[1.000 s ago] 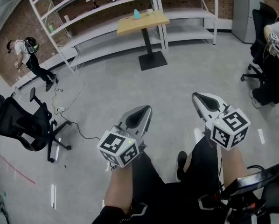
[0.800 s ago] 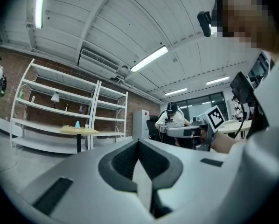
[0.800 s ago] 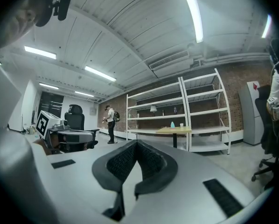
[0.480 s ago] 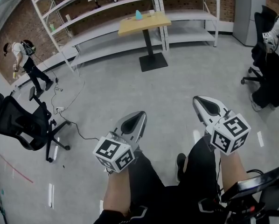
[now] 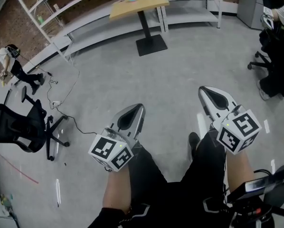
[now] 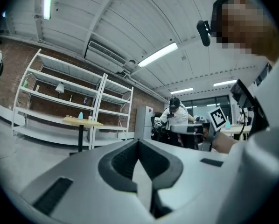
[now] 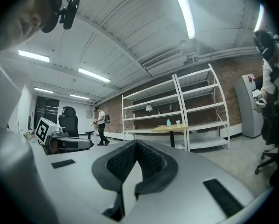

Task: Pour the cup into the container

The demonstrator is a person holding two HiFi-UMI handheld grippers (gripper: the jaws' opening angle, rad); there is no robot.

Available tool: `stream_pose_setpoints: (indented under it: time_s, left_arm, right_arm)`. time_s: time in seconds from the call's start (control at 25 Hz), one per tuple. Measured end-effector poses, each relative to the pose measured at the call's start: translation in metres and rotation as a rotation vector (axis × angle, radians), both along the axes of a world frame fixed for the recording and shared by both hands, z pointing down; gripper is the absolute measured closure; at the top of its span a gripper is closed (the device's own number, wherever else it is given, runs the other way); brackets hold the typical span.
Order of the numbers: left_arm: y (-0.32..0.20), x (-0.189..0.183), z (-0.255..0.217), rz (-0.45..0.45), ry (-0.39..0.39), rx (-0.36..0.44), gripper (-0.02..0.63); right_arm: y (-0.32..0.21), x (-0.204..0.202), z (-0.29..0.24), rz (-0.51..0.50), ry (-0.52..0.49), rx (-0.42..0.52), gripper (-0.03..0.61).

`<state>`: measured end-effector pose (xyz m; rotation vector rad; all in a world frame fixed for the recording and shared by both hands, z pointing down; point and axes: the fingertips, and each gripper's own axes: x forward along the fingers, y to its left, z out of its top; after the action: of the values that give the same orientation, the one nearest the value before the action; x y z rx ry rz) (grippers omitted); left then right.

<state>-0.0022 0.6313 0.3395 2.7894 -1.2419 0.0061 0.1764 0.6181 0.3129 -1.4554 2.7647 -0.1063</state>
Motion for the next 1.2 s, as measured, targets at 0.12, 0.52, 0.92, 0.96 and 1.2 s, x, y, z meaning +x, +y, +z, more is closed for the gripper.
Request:
stream_pose_setpoints:
  time_s: [0.12,0.52,0.92,0.96,1.2]
  left_arm:
    - [-0.023,0.007,0.007,0.012,-0.039,-0.010,0.612]
    - [-0.112,0.003,-0.025,0.009,0.000,0.031,0.612]
    - [-0.221,0.021,-0.040,-0.011,-0.090,0.116,0.612]
    - [-0.230,0.027,-0.041,-0.003,-0.097,0.114,0.612]
    - [-0.305,0.019,-0.025,-0.001,-0.097,0.086,0.612]
  right_arm:
    - [-0.024,0.006,0.003,0.003,-0.014,-0.007,0.577]
    - [-0.107,0.010,-0.025,-0.001,-0.018,0.044,0.577]
    - [-0.213,0.016,-0.034,-0.023,0.002,0.048,0.577]
    - [-0.226,0.020,-0.035,-0.023,0.004,0.048,0.577]
    - [-0.307,0.014,-0.034,-0.040,0.040,0.053,0.577]
